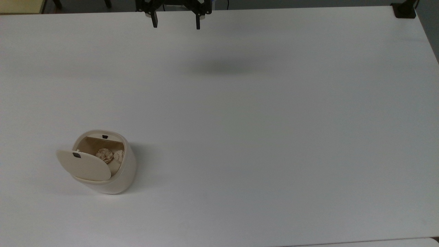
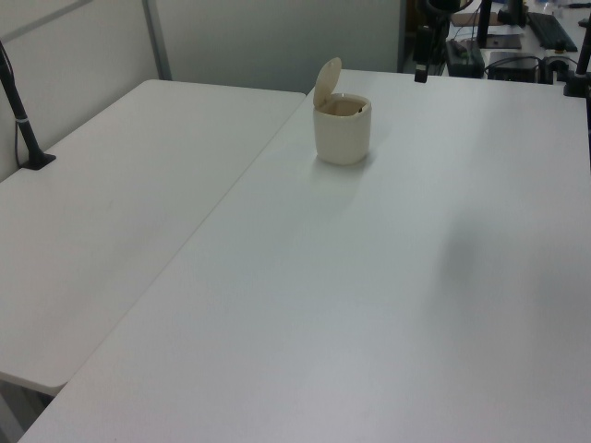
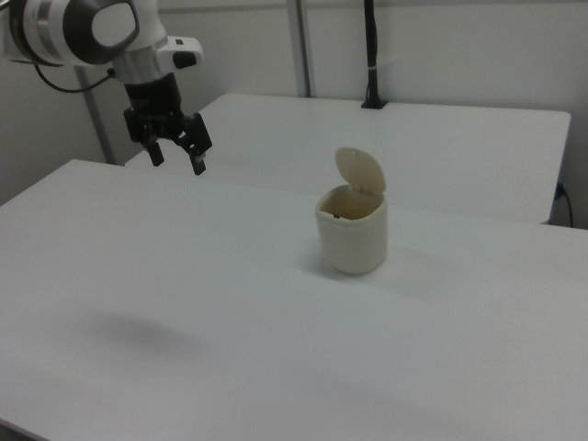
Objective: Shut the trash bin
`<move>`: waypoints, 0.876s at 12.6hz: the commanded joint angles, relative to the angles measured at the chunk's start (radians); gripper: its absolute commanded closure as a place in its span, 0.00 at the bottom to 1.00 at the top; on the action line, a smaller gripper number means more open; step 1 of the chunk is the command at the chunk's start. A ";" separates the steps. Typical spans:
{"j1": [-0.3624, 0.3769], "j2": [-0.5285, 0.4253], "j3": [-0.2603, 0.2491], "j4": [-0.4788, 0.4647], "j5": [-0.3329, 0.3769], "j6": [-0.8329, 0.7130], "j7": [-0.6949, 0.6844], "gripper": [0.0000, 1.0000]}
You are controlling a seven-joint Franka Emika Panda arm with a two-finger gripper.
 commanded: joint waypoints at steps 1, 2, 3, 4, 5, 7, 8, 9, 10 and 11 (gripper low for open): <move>-0.001 -0.028 -0.011 -0.025 0.020 0.003 -0.013 0.00; -0.001 -0.026 -0.011 -0.025 0.020 0.004 -0.016 0.00; -0.002 -0.025 -0.011 -0.025 0.020 0.003 -0.015 0.00; -0.004 -0.022 -0.011 -0.025 0.020 0.006 -0.021 0.00; -0.008 -0.013 -0.011 -0.019 0.019 0.016 -0.024 0.00; -0.011 0.012 -0.011 -0.005 0.005 0.076 -0.012 0.01; -0.019 0.017 -0.011 -0.005 0.008 0.113 -0.009 0.03; -0.033 0.024 -0.011 -0.004 0.014 0.145 0.013 0.06; -0.043 0.038 -0.011 0.009 0.016 0.177 0.065 0.07; -0.056 0.059 -0.011 0.038 0.017 0.210 0.135 0.07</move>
